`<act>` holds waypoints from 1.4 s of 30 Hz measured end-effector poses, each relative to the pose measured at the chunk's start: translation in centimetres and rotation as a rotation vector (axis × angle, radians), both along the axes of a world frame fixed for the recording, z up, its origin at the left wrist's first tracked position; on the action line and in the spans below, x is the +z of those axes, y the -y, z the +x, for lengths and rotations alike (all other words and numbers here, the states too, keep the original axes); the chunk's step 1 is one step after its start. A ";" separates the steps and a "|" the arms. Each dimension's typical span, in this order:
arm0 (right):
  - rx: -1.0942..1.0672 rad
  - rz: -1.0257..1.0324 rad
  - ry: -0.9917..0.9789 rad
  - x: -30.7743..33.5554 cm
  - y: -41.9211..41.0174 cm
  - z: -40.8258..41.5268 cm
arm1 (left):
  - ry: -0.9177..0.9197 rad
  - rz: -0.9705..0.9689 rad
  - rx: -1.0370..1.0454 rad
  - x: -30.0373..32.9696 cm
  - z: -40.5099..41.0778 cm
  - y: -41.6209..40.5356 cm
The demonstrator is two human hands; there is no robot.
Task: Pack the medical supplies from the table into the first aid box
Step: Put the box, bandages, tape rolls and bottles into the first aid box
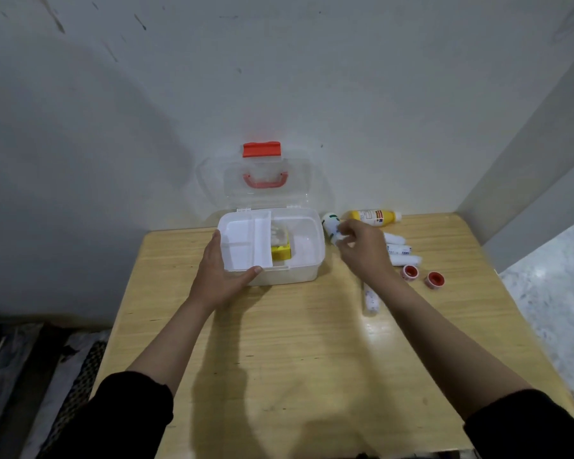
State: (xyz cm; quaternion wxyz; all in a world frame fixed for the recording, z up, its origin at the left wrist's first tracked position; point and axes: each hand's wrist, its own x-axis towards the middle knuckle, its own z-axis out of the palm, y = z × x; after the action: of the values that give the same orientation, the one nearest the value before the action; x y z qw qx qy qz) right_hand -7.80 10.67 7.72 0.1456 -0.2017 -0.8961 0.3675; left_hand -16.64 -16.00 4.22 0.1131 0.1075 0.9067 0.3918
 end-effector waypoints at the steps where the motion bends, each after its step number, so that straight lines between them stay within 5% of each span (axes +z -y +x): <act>1: -0.023 0.028 0.047 -0.5 -1.6 1.1 | 0.010 0.000 0.006 0.0 0.0 0.0; 9: 0.013 0.432 0.492 -4.0 -9.7 4.7 | -0.014 0.031 0.030 0.7 0.5 -0.8; 22: -0.075 0.331 0.125 -4.5 -6.5 5.2 | -0.073 0.074 0.007 1.2 1.1 -1.1; 31: -0.307 0.275 0.329 -8.0 -2.9 7.3 | -0.086 0.089 0.006 0.5 0.6 -0.7; 42: -0.438 0.236 0.233 -9.0 1.2 8.2 | -0.038 0.052 0.018 -0.7 -0.1 -0.2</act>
State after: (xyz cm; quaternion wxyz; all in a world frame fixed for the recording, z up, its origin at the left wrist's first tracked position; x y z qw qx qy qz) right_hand 0.36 9.46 -1.24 0.1402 -0.4135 -0.8783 0.1948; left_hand -16.75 -15.85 3.56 0.0894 0.1098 0.8992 0.4141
